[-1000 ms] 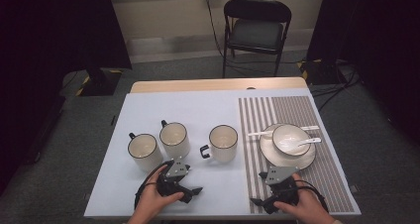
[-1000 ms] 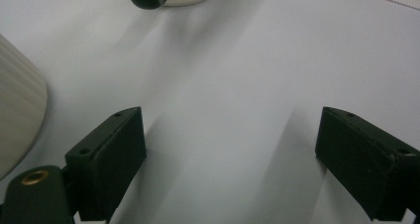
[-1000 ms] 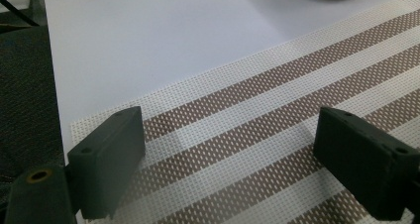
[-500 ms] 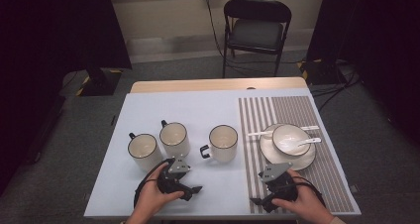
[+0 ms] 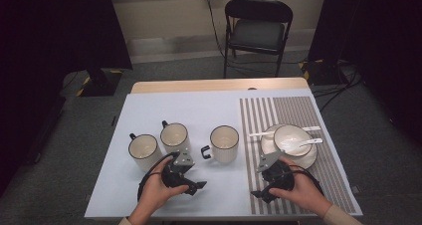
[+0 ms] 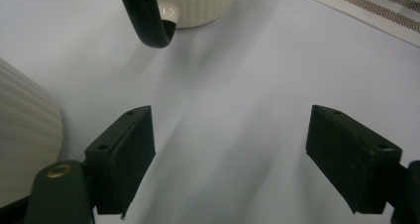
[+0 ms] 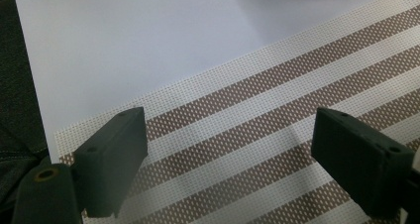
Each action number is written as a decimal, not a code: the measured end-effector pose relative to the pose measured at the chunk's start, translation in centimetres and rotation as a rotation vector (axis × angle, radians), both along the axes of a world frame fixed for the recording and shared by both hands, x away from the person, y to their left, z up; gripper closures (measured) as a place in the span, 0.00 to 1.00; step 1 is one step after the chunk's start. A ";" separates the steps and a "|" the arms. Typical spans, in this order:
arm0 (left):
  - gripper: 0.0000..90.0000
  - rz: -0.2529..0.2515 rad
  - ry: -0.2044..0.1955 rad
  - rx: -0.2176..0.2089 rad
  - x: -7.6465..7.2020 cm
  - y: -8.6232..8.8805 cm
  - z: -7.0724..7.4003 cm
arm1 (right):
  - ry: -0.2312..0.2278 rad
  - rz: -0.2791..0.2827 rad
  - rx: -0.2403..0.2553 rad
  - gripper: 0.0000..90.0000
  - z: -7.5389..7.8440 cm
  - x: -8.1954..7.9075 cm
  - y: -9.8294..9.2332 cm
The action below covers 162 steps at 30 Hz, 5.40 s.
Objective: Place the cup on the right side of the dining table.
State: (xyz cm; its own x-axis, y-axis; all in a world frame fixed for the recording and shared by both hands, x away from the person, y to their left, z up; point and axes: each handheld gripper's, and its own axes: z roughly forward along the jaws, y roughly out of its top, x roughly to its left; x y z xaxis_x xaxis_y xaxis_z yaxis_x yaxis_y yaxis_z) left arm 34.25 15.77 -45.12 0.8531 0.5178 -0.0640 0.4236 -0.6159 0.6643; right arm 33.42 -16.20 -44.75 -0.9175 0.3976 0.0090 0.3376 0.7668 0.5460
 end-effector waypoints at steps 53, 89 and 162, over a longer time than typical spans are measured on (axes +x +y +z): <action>0.20 0.023 -0.020 -0.017 2.8 -2.2 1.8 | 0.024 0.056 -0.064 0.15 3.4 5.2 2.6; 0.27 0.036 -0.017 -0.066 3.2 -1.9 2.0 | 0.019 -0.010 -0.086 0.16 6.2 7.7 2.9; 0.85 0.115 -0.089 0.006 3.8 -1.8 2.9 | 0.029 -0.109 -0.074 0.32 9.2 14.1 6.7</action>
State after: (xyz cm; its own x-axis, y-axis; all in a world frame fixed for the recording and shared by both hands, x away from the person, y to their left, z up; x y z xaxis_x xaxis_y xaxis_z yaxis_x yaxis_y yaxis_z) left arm 38.03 13.94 -42.25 0.7903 0.6126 0.0127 0.4310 -0.5705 0.6991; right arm 47.54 -9.52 -35.51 -0.8687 0.4953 0.0020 0.4358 0.7624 0.4783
